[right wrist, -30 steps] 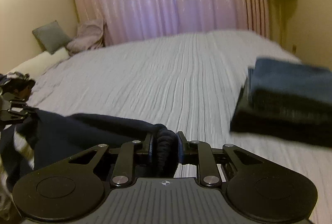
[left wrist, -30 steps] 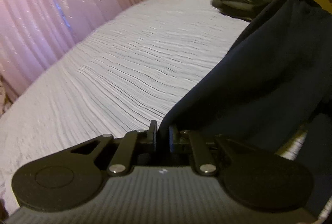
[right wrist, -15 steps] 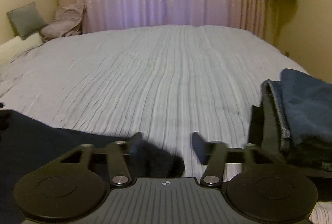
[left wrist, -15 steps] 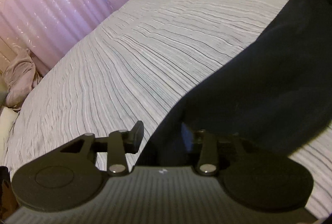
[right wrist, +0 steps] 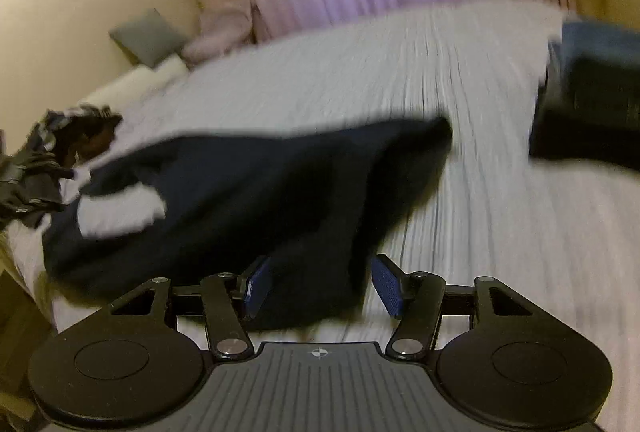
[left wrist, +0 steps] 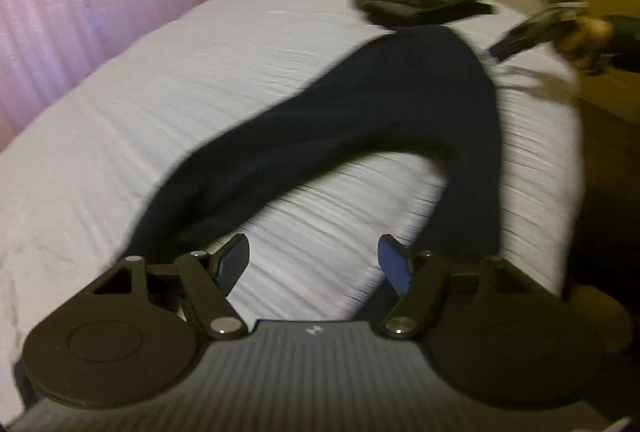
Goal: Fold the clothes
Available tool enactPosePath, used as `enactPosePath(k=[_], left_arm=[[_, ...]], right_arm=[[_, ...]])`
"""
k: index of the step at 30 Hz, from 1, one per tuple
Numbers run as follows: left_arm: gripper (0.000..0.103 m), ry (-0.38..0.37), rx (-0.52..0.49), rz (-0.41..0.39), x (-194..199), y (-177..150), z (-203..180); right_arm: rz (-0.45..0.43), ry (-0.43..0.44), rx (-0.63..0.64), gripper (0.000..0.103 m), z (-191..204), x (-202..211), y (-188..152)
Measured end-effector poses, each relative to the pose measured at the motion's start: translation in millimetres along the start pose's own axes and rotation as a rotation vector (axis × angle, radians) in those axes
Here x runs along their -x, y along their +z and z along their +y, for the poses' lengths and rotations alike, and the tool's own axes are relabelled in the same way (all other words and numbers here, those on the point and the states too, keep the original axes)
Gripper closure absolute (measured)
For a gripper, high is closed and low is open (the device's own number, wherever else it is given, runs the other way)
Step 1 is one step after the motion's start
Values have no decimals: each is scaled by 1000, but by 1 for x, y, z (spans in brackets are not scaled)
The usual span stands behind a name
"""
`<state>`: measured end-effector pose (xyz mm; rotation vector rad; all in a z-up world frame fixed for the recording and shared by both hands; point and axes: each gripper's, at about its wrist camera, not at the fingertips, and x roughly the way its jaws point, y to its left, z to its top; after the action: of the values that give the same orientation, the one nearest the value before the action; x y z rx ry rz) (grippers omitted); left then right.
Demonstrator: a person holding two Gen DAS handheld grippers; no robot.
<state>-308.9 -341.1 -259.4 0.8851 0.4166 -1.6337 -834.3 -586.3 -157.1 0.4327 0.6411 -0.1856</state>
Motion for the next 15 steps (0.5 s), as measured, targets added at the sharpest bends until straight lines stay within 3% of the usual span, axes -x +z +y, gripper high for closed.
enactPosePath(k=[2,5,7,8,13,15], left_arm=[[35,-67,-9,-8,18,-8,-16],[35,-64,-26,20,13,-14,-24],[35,-54,-37,43,7,-17,-27],[35,-49,-43,54,4,-18,-29],[36,-24,-71,109,-11,-26,-38],[36,-9,-63,94,-6,-23,-35]], right_arm=[[30,18,-19,44,-1,-17,-5],[54,-3,-42,45,-10,-37,-6],[65,-13,-72,56,-15,-43,-4],[72,-25,-78,69,-15,-44,-2],[122,-76,-60,74,-8,-17,-7],[143,-99,-46,75,-4,-5,-10]])
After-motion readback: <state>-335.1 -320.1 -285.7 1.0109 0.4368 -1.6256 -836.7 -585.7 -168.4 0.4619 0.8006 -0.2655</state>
